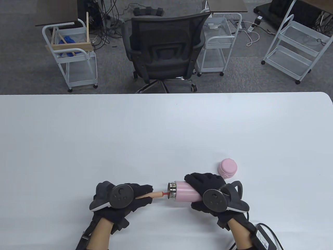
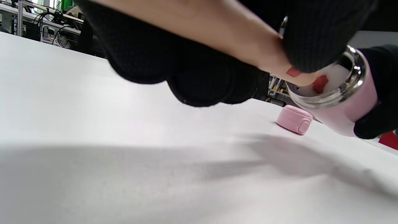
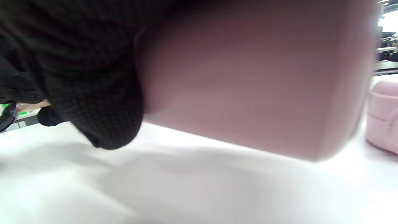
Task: Insert cup brush into the thermos (Clean the thermos with cup brush)
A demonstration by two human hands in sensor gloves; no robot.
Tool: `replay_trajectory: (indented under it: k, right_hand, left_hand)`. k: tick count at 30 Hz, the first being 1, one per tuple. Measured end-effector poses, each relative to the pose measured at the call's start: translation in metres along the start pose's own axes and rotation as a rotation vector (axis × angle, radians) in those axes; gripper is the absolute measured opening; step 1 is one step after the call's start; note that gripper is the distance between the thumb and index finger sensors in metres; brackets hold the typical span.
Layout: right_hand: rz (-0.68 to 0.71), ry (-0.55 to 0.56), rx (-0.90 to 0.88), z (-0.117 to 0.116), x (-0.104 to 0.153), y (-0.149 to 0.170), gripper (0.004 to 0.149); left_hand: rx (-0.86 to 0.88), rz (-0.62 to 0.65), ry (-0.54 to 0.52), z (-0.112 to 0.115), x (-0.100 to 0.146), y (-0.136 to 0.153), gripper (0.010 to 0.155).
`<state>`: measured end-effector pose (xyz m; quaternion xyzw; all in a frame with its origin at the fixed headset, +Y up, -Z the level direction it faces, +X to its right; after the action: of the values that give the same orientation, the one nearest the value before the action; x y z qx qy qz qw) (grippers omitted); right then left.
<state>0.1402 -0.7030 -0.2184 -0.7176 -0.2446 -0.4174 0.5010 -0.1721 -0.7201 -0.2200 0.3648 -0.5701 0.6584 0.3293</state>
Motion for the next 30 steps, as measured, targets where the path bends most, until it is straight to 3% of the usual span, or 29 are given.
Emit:
replay_trajectory:
  k: [14,20,30]
  right_hand:
    - [-0.065,0.075,0.021,0.019,0.007,0.019,0.083]
    - [-0.161,0.119,0.024,0.028,0.014,0.040,0.082]
    - [-0.088,0.079,0.021,0.019,0.009,0.026,0.083]
  left_hand:
    - [0.041,-0.061,-0.036,-0.014,0.013,0.025,0.048]
    - [0.051,-0.129,-0.074,-0.019,0.025,0.043,0.047]
    - [0.008,-0.071,-0.046,-0.017,0.019,0.032,0.047]
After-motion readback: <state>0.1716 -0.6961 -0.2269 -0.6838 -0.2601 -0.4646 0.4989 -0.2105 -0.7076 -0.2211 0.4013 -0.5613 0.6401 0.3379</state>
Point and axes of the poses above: the tracker on the back of each hand, its own y axis roughly to the little-finger side, its own x axis roughly from the fingertips to the wrist, z = x × y, the point moved 1 cm from there along -x, roughly from the wrist to the fingertips, and after that the axes turned 13 degrees about -x, right-handed, at the moved point
